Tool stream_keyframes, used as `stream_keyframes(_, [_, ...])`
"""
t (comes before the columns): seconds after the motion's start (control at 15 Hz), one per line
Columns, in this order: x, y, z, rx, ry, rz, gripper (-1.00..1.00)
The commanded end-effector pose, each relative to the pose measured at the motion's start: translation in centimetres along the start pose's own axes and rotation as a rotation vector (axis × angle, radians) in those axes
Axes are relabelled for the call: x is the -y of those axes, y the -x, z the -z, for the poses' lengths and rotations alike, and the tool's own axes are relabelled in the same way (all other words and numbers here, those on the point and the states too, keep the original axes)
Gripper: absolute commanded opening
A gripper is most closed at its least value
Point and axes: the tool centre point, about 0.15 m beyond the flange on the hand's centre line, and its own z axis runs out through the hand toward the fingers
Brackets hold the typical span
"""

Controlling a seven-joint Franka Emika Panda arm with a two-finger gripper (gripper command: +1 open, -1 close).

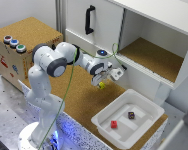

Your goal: Turn the yellow block right

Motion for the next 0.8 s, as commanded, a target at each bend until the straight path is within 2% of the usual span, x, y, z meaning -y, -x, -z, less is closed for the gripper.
stream_keyframes(0.0, [0.2,1.7,1.3,-0.089,-0.069,0.014,-1.00])
stream_keyframes(0.13, [0.6,1.2,3.1,-0.112,-0.083,-0.003,-1.00])
stream_keyframes(0.2, [0.9,1.1,4.0,-0.125,-0.114,-0.033,-1.00])
stream_keyframes(0.27, [1.4,1.0,4.9,-0.112,-0.153,-0.091,-1.00])
stream_keyframes(0.4, [2.5,0.6,5.9,-0.116,-0.189,-0.207,-1.00])
stream_keyframes(0.53, [3.0,0.3,6.9,-0.140,-0.177,-0.313,-1.00])
stream_keyframes(0.73, [2.3,0.6,8.3,-0.125,-0.127,-0.399,-1.00])
